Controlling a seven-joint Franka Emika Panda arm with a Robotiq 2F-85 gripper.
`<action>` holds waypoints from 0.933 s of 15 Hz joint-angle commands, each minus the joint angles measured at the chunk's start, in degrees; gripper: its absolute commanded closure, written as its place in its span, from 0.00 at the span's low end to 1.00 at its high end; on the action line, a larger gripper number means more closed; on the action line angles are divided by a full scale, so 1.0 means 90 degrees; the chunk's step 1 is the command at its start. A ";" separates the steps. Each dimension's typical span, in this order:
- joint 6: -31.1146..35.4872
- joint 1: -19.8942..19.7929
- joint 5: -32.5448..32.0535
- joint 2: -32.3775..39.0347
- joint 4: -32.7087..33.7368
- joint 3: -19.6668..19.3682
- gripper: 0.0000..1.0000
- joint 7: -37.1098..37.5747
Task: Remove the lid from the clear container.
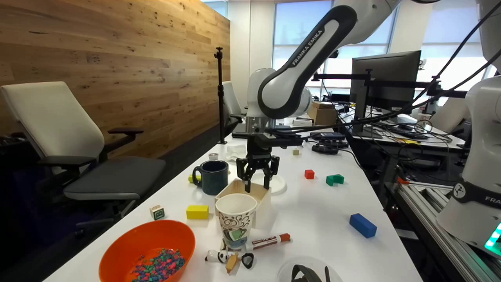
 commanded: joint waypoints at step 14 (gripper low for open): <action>0.0619 0.0446 -0.0301 -0.0906 -0.0721 0.0039 0.00 -0.0280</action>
